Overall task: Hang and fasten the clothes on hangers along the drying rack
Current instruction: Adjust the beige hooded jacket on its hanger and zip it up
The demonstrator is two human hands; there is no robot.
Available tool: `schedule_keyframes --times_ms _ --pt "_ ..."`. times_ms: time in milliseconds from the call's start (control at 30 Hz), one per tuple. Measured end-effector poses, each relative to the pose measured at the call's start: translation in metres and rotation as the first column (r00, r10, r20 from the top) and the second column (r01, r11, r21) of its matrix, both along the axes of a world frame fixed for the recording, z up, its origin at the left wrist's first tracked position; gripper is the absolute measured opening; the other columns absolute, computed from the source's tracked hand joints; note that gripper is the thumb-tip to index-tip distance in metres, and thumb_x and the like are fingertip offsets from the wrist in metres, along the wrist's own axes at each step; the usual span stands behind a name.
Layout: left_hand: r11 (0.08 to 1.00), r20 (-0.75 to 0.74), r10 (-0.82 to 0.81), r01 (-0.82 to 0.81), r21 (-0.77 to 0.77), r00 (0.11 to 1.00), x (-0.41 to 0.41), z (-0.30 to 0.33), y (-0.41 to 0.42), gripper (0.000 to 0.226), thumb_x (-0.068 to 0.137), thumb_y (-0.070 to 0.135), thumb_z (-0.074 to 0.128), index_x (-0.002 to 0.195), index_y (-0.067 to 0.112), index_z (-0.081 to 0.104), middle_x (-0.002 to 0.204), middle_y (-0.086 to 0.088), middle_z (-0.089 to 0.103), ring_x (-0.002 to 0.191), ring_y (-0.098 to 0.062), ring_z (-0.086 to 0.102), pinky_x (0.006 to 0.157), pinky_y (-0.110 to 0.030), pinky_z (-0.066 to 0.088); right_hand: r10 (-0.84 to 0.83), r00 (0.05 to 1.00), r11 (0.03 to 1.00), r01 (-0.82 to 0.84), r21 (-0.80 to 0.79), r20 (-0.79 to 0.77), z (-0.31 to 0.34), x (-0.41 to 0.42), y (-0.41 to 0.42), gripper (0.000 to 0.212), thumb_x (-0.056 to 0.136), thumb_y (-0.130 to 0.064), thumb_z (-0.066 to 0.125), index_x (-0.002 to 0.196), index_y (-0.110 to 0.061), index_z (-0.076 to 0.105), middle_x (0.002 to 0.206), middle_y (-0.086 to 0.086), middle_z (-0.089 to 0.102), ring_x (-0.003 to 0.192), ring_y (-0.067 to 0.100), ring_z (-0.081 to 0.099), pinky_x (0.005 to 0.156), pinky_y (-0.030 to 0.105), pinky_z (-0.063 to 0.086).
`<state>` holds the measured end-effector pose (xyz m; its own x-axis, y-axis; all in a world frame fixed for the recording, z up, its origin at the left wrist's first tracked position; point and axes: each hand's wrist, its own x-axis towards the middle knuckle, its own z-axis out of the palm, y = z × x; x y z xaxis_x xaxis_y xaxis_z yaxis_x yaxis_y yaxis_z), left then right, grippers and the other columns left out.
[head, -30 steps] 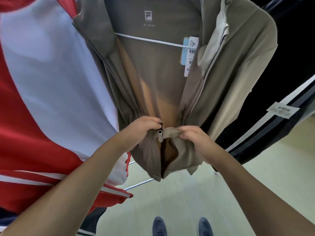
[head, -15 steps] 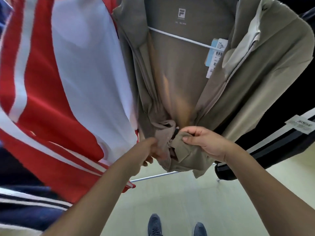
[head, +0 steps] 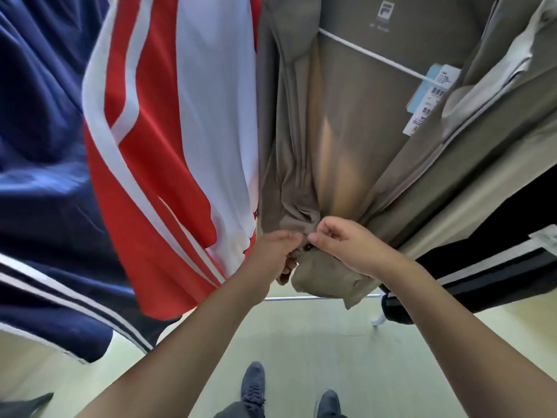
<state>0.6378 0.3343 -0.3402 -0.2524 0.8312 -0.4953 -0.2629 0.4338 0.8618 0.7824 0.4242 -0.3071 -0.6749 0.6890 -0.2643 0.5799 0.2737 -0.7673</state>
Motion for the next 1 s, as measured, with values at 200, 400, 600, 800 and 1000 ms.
schedule_keyframes --times_ms 200,400,600,800,1000 --pt "0.998 -0.34 -0.019 0.04 0.054 0.94 -0.008 0.004 -0.013 0.04 0.102 0.02 0.051 0.062 0.02 0.048 0.059 0.003 0.042 0.058 -0.017 0.04 0.057 -0.029 0.03 0.194 0.971 0.957 -0.219 0.19 0.141 0.006 -0.016 -0.002 0.024 0.095 -0.036 0.057 0.074 -0.024 0.053 0.065 -0.01 0.051 0.06 0.003 0.045 0.058 0.025 0.037" --pt "0.98 -0.76 -0.018 0.162 0.116 0.65 -0.013 -0.004 -0.016 0.023 0.102 0.015 0.045 0.079 0.015 0.047 0.081 0.0 0.048 0.079 -0.018 0.043 0.067 -0.029 0.026 0.245 0.963 0.905 -0.267 0.331 0.109 0.005 -0.028 -0.009 0.022 0.097 -0.028 0.055 0.081 -0.014 0.053 0.078 0.001 0.054 0.074 0.019 0.05 0.07 0.038 0.042" --pt "0.981 -0.722 0.046 0.106 0.163 0.691 -0.019 -0.006 -0.02 0.033 0.101 0.018 0.049 0.068 0.017 0.041 0.068 0.005 0.043 0.067 -0.015 0.041 0.063 -0.032 0.026 0.208 0.975 0.932 -0.222 0.286 0.077 -0.002 -0.032 -0.009 0.025 0.098 -0.029 0.053 0.081 -0.01 0.054 0.075 -0.001 0.053 0.071 0.015 0.049 0.063 0.032 0.037" --pt "0.976 -0.379 0.127 -0.046 0.215 0.916 -0.022 0.001 -0.008 0.018 0.092 0.018 0.06 0.084 0.002 0.061 0.071 -0.005 0.056 0.071 -0.016 0.051 0.067 -0.035 0.042 0.208 0.966 0.958 -0.234 0.168 0.156 0.003 -0.031 -0.009 0.023 0.098 -0.04 0.048 0.081 -0.024 0.047 0.072 -0.008 0.053 0.068 0.012 0.05 0.063 0.035 0.04" --pt "0.999 -0.509 -0.048 0.045 -0.018 0.859 -0.015 -0.001 -0.004 0.023 0.099 0.021 0.051 0.077 0.014 0.052 0.071 -0.002 0.053 0.076 -0.023 0.052 0.071 -0.037 0.043 0.172 0.983 0.984 -0.169 0.054 -0.062 -0.012 -0.024 -0.01 0.023 0.096 -0.022 0.058 0.075 -0.014 0.056 0.064 -0.009 0.046 0.063 0.003 0.041 0.061 0.028 0.035"
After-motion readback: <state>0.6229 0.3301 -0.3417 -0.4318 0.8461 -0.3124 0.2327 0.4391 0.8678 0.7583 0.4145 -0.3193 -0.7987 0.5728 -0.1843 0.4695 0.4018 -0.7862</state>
